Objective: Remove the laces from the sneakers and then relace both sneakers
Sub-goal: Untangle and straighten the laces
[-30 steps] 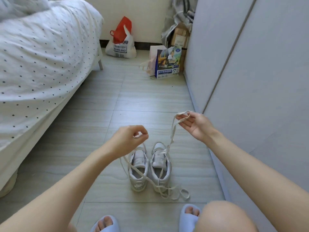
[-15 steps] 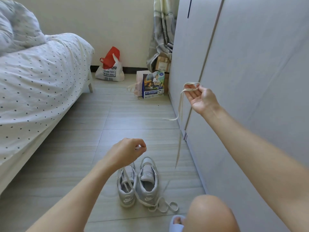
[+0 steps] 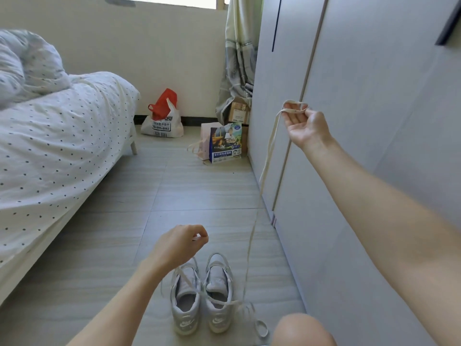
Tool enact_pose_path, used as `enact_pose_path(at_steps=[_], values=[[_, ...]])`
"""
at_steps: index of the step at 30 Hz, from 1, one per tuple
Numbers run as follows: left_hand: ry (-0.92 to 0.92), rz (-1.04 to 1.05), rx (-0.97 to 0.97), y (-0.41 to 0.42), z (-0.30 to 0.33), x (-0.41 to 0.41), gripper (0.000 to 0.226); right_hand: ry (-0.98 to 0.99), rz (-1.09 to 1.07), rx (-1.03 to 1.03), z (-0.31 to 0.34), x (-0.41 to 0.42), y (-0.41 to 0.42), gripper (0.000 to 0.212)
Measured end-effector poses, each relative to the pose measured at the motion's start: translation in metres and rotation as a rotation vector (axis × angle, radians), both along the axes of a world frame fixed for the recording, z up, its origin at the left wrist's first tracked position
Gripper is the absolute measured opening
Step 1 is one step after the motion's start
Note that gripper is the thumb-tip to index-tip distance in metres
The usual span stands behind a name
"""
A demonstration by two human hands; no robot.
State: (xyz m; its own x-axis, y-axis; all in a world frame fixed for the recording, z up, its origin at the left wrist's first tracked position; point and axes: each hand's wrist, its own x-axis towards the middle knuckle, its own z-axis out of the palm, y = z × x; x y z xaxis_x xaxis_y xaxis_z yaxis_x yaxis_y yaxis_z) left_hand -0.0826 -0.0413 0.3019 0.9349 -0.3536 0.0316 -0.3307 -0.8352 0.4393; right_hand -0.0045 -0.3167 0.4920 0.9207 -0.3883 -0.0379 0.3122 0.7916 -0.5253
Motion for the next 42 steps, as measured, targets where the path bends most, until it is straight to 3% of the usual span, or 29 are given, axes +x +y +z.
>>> enact_pose_path(at_steps=[7,14,17,19,21,24,26,29,33,37,42], values=[[0.017,-0.011,0.036,-0.001,-0.004,0.002,0.017,-0.110,0.002,-0.062,0.040,-0.003,0.001,0.027],[-0.015,-0.023,-0.013,0.001,-0.005,0.004,0.015,0.213,0.024,-0.219,-0.060,-0.009,0.005,0.027],[0.013,-0.037,-0.107,0.001,-0.004,0.005,0.011,0.394,0.084,-0.539,-0.117,-0.013,0.006,0.022],[0.062,-0.051,-0.222,0.000,0.001,0.005,0.013,0.540,0.191,-0.915,-0.149,-0.018,0.007,0.015],[0.122,-0.077,-0.348,-0.002,0.007,0.004,0.013,0.710,0.317,-1.247,-0.172,-0.025,0.010,0.030],[0.145,-0.106,-0.511,-0.007,0.016,0.003,0.009,0.790,0.518,-1.464,-0.190,-0.038,0.030,0.036],[0.152,-0.114,-0.625,-0.010,0.021,0.002,0.007,0.678,0.643,-1.446,-0.198,-0.046,0.052,0.041],[0.132,-0.123,-0.736,-0.012,0.028,0.003,0.005,0.446,0.927,-1.184,-0.206,-0.062,0.087,0.039],[0.095,-0.049,-0.734,-0.001,0.034,0.007,0.005,0.367,1.189,-0.965,-0.205,-0.069,0.104,0.043],[0.010,0.084,-0.564,0.020,0.033,0.013,0.008,0.344,1.095,-0.938,-0.204,-0.069,0.100,0.047],[-0.033,0.086,-0.299,0.043,0.023,0.011,0.008,0.274,0.925,-0.959,-0.206,-0.072,0.082,0.029]])
